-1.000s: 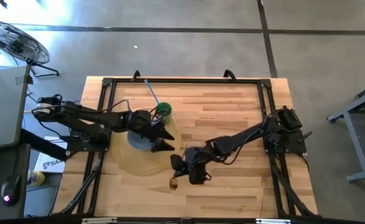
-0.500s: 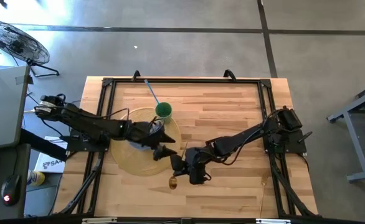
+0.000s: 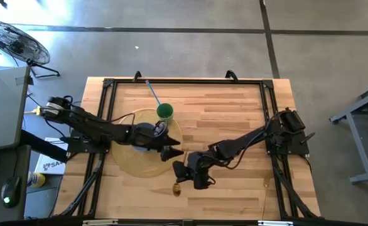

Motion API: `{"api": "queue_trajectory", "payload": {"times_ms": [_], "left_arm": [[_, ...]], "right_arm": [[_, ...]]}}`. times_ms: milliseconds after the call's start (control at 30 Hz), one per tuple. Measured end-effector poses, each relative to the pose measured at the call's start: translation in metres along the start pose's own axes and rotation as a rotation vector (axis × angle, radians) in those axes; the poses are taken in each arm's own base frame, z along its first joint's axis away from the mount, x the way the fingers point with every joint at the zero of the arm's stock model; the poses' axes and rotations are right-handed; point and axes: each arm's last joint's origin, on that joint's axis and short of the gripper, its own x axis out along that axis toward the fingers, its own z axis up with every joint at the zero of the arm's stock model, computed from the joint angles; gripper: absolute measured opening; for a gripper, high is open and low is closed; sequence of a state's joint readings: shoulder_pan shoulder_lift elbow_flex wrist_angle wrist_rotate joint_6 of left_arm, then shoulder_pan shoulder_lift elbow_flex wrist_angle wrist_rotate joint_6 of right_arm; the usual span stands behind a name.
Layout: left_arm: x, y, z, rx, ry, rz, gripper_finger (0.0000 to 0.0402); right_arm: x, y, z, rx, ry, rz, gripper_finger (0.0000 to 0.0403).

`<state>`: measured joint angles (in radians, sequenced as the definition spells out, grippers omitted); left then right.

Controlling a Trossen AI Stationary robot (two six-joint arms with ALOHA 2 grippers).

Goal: Pick & Place Utensil
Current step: Put the gold spoon into the blue bowl on the brown mat

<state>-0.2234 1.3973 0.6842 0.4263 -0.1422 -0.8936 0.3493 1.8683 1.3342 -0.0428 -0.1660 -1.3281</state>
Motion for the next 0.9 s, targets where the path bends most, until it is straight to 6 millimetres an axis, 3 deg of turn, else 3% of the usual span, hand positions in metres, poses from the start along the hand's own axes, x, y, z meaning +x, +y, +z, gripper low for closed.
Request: {"api": "queue_trajectory", "payload": {"times_ms": [633,900], "left_arm": [[0.006,-0.001,0.003,0.065,-0.066,-0.025,0.0389],[0.012,0.004,-0.001,-0.009,-0.075,0.008,0.0388]], "right_arm": [[-0.002,0.005,-0.013,-0.236,0.021,0.082,0.0003],[-0.006,0.002,-0.029,-0.201,0.018,0.077,0.0004]]}}
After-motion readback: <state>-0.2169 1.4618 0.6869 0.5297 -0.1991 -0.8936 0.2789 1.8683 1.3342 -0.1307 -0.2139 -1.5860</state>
